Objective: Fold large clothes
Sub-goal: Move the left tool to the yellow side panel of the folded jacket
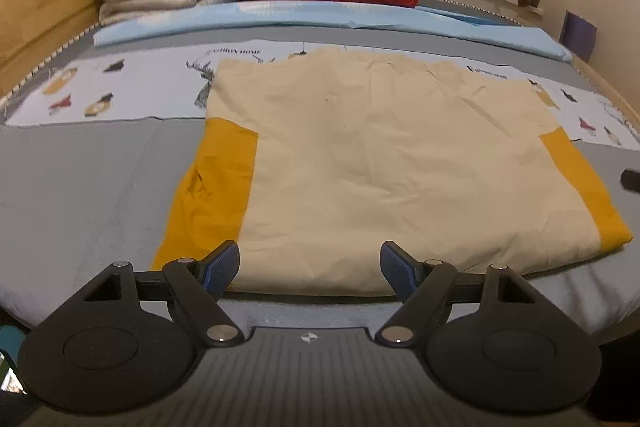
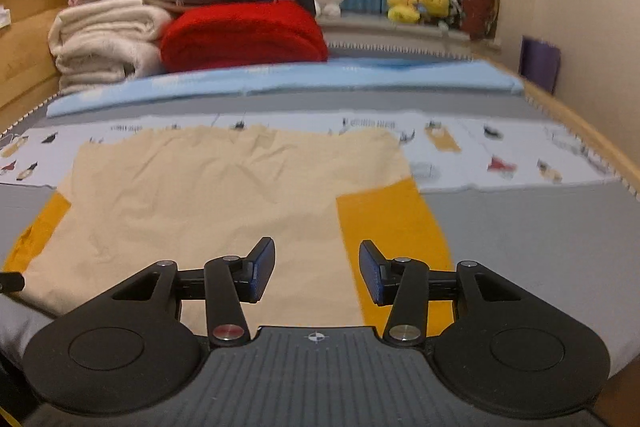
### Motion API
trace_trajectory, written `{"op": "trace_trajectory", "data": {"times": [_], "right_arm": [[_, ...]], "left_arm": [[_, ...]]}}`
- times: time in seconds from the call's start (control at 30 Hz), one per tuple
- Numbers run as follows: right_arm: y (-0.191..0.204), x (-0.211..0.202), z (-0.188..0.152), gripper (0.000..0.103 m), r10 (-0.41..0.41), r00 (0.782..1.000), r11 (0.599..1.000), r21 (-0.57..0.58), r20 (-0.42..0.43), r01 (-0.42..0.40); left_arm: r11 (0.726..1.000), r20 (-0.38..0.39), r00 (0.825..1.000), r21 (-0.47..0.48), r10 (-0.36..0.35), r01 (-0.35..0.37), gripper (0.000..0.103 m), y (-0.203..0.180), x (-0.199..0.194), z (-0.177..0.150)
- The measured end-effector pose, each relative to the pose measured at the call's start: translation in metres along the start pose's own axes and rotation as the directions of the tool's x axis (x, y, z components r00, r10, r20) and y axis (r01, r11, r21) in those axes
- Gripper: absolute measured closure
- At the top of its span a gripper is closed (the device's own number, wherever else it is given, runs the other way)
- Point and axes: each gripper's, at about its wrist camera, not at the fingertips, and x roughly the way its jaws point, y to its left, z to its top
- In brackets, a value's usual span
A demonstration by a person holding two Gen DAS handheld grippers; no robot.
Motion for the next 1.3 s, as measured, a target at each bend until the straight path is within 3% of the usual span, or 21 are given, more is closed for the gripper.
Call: {"op": "trace_trajectory", "data": {"times": [0.23, 0.37, 0.43, 0.5, 0.57, 0.73, 0.8, 0.9, 1.0, 1.13, 1.3], "right_arm": [[0.023, 0.004, 0.0, 0.054, 0.008, 1.0, 0.998, -0.065, 0.015, -0.007], [0.034, 0.005, 0.003, 0.054, 0.017, 1.0, 0.996, -0.089, 0.022, -0.015], [0.038, 0.006, 0.004, 0.054, 0.019, 1.0, 0.996, -0.09, 0.023, -0.017], [0.042, 0.008, 0.005, 0.054, 0.023, 0.999, 0.996, -0.09, 0.022, -0.021], [0.045, 0.01, 0.007, 0.054, 0.028, 0.999, 0.996, -0.091, 0.022, -0.026], [0.049, 0.014, 0.004, 0.054, 0.046, 0.999, 0.995, -0.09, 0.03, -0.043], [0.05, 0.02, 0.001, 0.054, 0.037, 0.999, 0.995, -0.09, -0.008, -0.038], [0.048, 0.022, 0.004, 0.054, 0.055, 0.998, 0.996, -0.066, -0.001, -0.055], [0.048, 0.023, 0.004, 0.054, 0.063, 0.998, 0.996, -0.068, -0.001, -0.063], [0.048, 0.023, 0.004, 0.054, 0.076, 0.997, 0.995, -0.06, -0.003, -0.076], [0.045, 0.021, 0.006, 0.054, 0.092, 0.996, 0.994, -0.051, -0.004, -0.092]], "left_arm": [[0.999, 0.006, 1.0, 0.01, -0.03, 0.03, 0.021, -0.003, -0.004, 0.0], [0.998, -0.003, 0.998, -0.034, -0.058, 0.057, 0.025, 0.002, -0.001, 0.0], [0.992, -0.02, 0.996, -0.086, -0.09, 0.088, 0.046, 0.011, 0.003, 0.0], [0.983, -0.052, 0.99, -0.141, -0.128, 0.119, 0.079, 0.02, 0.01, -0.001], [0.973, -0.069, 0.987, -0.19, -0.148, 0.133, 0.085, 0.028, 0.017, -0.003], [0.927, -0.12, 0.975, -0.35, -0.189, 0.137, 0.084, 0.052, 0.035, -0.012], [0.907, -0.139, 0.969, -0.401, -0.202, 0.132, 0.072, 0.059, 0.042, -0.013], [0.885, -0.165, 0.966, -0.454, -0.198, 0.104, 0.058, 0.066, 0.05, -0.016], [0.845, -0.186, 0.958, -0.528, -0.22, 0.092, 0.044, 0.075, 0.059, -0.019], [0.8, -0.194, 0.958, -0.598, -0.211, 0.056, 0.041, 0.086, 0.065, -0.023], [0.712, -0.183, 0.961, -0.702, -0.206, 0.018, 0.039, 0.103, 0.077, -0.03]]}}
